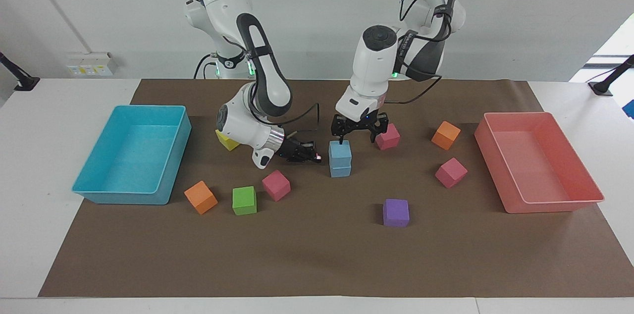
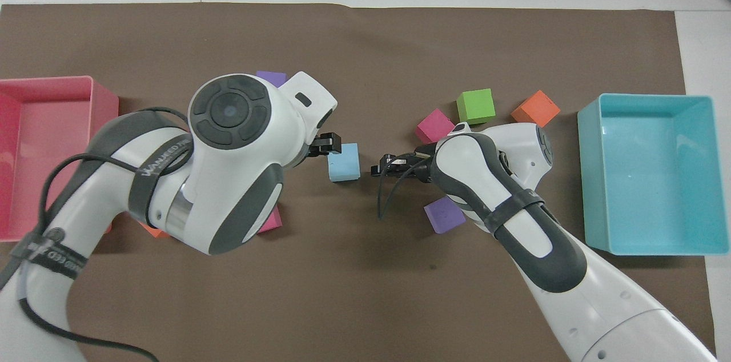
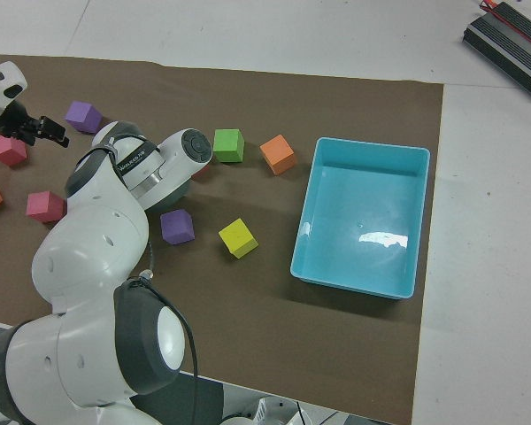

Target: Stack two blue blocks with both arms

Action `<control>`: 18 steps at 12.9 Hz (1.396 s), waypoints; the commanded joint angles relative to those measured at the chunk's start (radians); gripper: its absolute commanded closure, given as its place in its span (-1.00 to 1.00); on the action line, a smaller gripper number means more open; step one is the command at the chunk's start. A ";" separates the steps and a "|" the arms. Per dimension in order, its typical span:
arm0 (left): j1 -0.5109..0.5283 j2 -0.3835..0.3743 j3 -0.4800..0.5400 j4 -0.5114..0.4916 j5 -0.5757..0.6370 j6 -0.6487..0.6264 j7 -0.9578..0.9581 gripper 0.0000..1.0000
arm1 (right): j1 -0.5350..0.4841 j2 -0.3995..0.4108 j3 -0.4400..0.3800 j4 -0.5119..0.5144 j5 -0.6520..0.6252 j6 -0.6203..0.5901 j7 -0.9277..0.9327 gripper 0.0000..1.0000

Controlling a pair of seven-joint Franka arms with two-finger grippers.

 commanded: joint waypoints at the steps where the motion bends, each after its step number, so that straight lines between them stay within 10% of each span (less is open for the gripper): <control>1: 0.079 -0.084 -0.006 -0.016 -0.012 -0.088 0.131 -1.00 | -0.011 -0.012 0.004 -0.008 0.029 0.019 -0.058 1.00; 11: 0.354 -0.175 0.002 0.182 -0.015 -0.413 0.495 -1.00 | -0.020 -0.088 -0.005 -0.005 -0.160 0.013 0.098 1.00; 18: 0.432 -0.165 0.002 0.309 -0.007 -0.559 0.547 -1.00 | -0.070 -0.188 -0.007 0.021 -0.574 -0.046 0.336 -0.59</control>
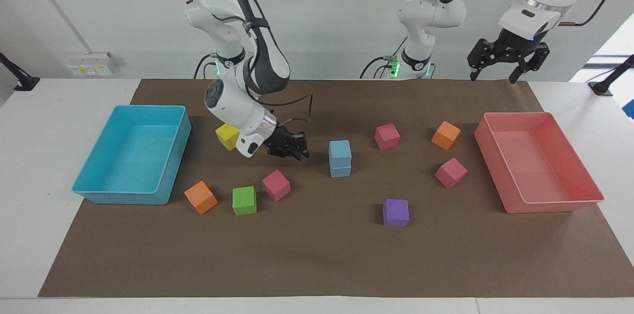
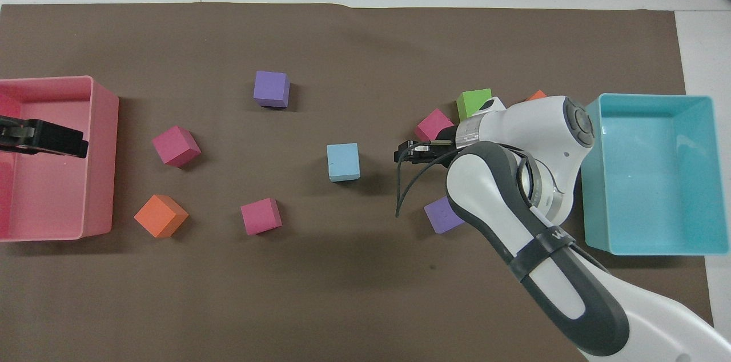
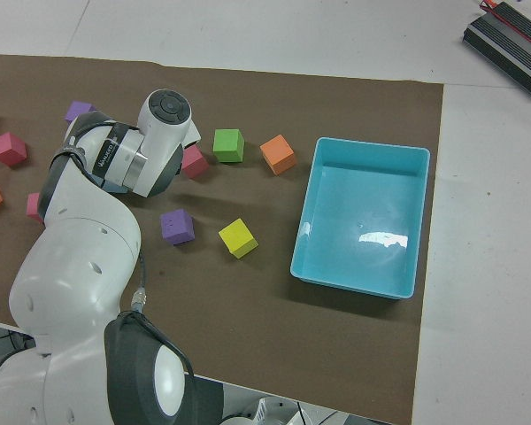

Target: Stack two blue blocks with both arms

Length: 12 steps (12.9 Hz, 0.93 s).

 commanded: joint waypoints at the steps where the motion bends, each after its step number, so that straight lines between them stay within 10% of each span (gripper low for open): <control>1: 0.020 0.019 -0.009 0.075 -0.006 -0.070 0.017 -1.00 | -0.058 -0.043 0.008 0.009 -0.141 -0.050 0.034 -1.00; 12: 0.022 -0.013 -0.014 0.074 -0.011 -0.110 0.019 -1.00 | -0.203 -0.127 -0.003 0.226 -0.621 -0.387 0.319 -1.00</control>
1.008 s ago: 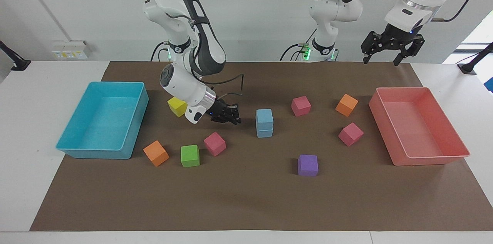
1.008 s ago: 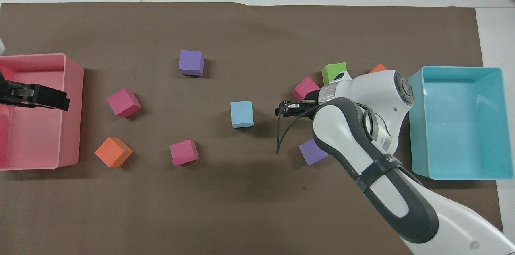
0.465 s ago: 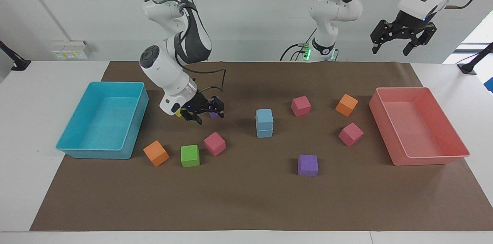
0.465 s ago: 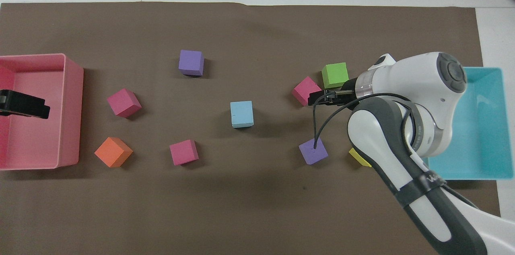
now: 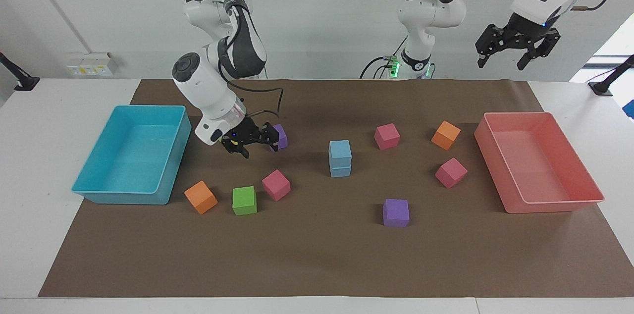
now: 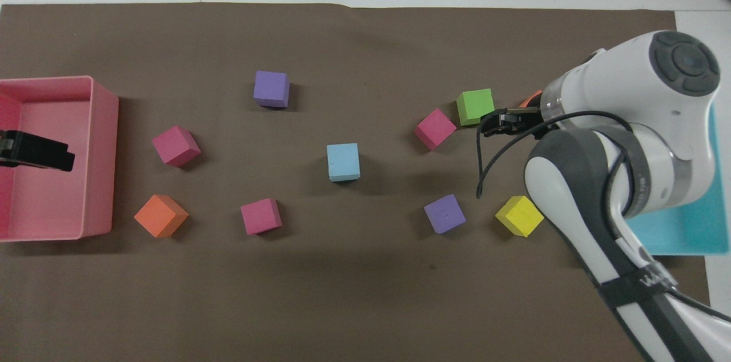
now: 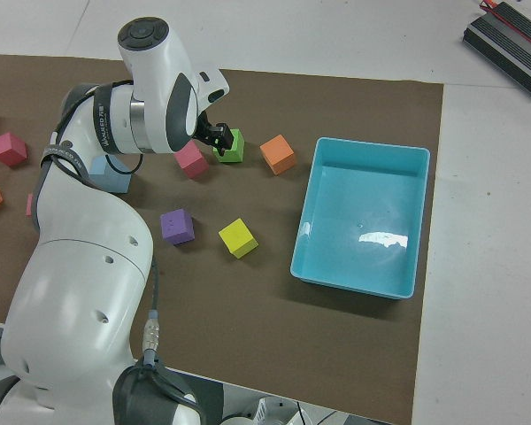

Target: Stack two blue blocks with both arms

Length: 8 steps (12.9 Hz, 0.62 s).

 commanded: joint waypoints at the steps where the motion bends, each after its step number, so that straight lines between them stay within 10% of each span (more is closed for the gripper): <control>1: 0.016 -0.012 -0.002 0.015 -0.009 -0.026 0.009 -1.00 | -0.069 -0.050 0.008 0.031 -0.034 -0.068 0.010 -1.00; 8: 0.034 -0.017 0.001 0.001 -0.009 0.024 0.016 -1.00 | -0.176 -0.128 0.007 0.133 -0.065 -0.270 -0.068 -1.00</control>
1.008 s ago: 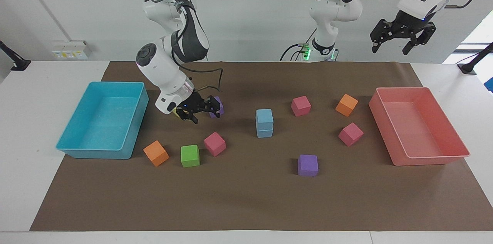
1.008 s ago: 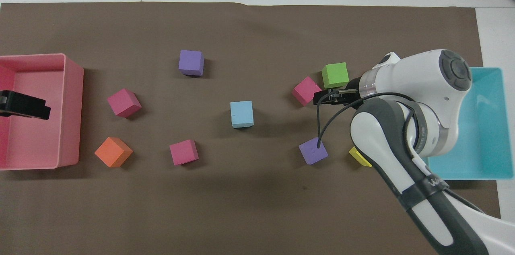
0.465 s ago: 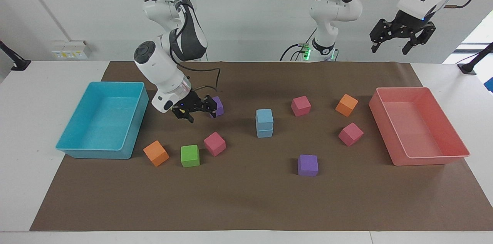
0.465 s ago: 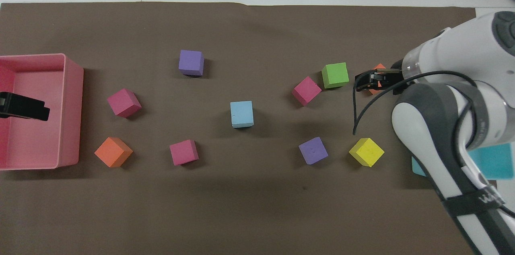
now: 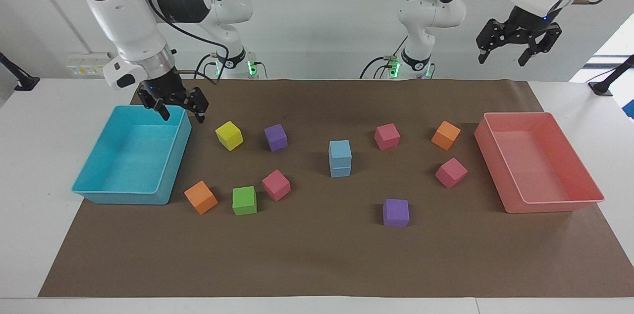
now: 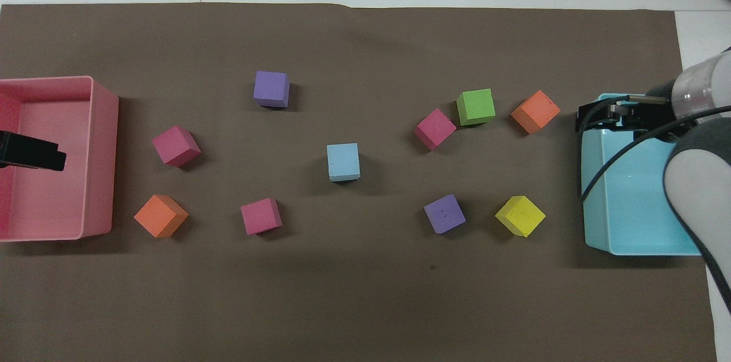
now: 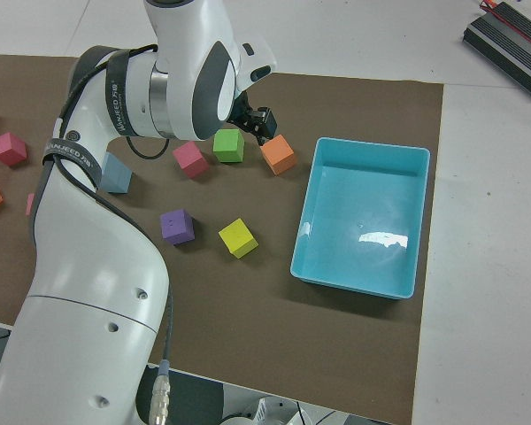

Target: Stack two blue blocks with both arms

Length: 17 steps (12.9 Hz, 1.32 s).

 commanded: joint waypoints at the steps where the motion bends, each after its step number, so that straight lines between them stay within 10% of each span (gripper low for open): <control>1: 0.038 -0.007 -0.005 -0.002 -0.011 0.014 0.010 -1.00 | -0.027 0.002 0.009 0.075 -0.024 -0.095 -0.022 -1.00; 17: 0.037 -0.010 -0.007 -0.004 -0.012 -0.015 0.016 -1.00 | 0.001 -0.113 -0.043 0.071 -0.072 -0.297 -0.050 -1.00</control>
